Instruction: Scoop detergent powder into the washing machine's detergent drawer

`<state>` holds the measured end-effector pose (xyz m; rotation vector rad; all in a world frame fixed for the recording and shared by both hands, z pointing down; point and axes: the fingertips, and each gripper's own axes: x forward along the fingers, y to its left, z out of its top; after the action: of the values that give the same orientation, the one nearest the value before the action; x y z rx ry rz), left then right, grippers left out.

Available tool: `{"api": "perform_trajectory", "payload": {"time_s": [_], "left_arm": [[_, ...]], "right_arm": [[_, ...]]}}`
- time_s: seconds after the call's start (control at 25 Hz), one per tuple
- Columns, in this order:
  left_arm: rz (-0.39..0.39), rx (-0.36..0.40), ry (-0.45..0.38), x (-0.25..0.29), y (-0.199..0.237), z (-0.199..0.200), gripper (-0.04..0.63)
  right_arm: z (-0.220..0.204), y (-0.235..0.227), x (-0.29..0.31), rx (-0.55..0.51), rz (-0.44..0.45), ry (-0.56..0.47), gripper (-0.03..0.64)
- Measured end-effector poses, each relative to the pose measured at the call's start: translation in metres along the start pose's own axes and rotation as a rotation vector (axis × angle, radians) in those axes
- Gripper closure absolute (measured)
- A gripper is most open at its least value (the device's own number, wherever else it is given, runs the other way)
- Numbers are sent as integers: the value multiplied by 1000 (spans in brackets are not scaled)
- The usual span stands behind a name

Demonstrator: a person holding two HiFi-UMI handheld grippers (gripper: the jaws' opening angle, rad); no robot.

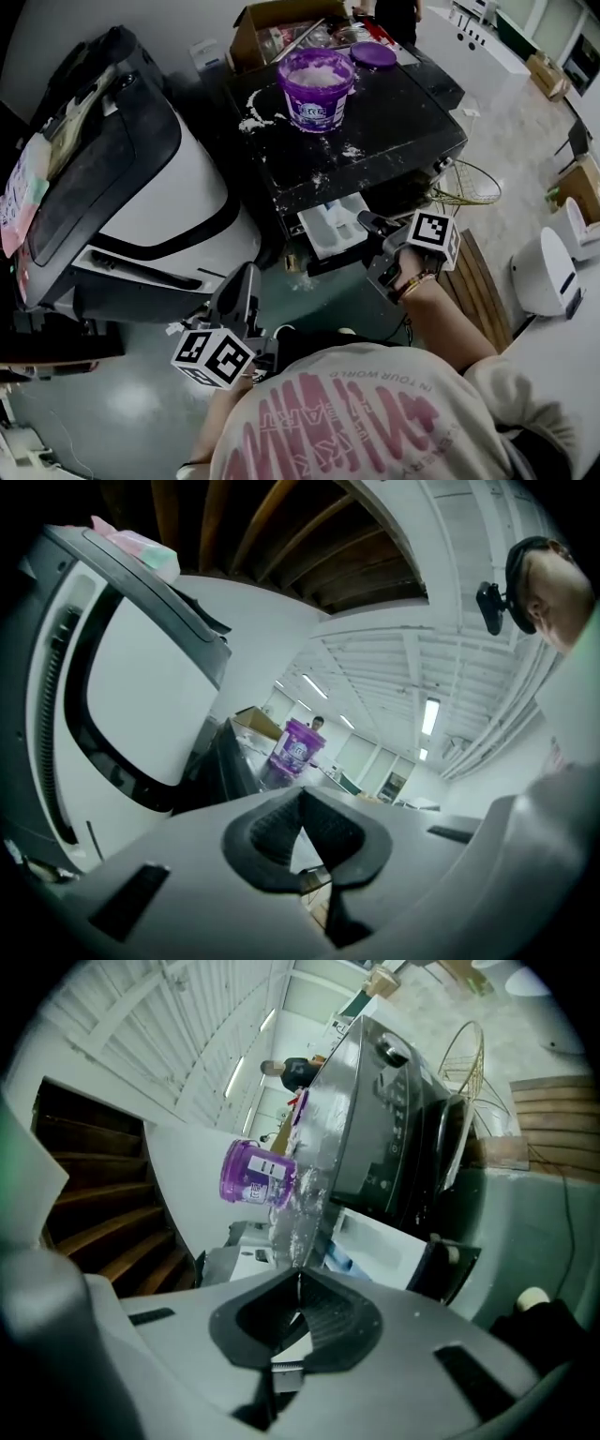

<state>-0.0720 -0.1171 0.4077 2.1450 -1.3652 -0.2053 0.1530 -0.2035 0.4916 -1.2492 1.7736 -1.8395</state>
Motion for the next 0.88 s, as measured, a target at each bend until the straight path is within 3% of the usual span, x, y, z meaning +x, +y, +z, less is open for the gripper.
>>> {"api": "perform_trajectory", "payload": {"time_s": [0.32,0.64,0.88], "left_arm": [[143,-35,-98,-25,5,-9,594],[184,-72,-130,-35,0,-26,594],[199,-79,-149,-42,-1,-31,594]], "right_arm": [[-6,8,21,-210,-6,138,614],[-18,11,28,-422,-33,225,614],[-25,8,30,-647,-78,265,614]]}}
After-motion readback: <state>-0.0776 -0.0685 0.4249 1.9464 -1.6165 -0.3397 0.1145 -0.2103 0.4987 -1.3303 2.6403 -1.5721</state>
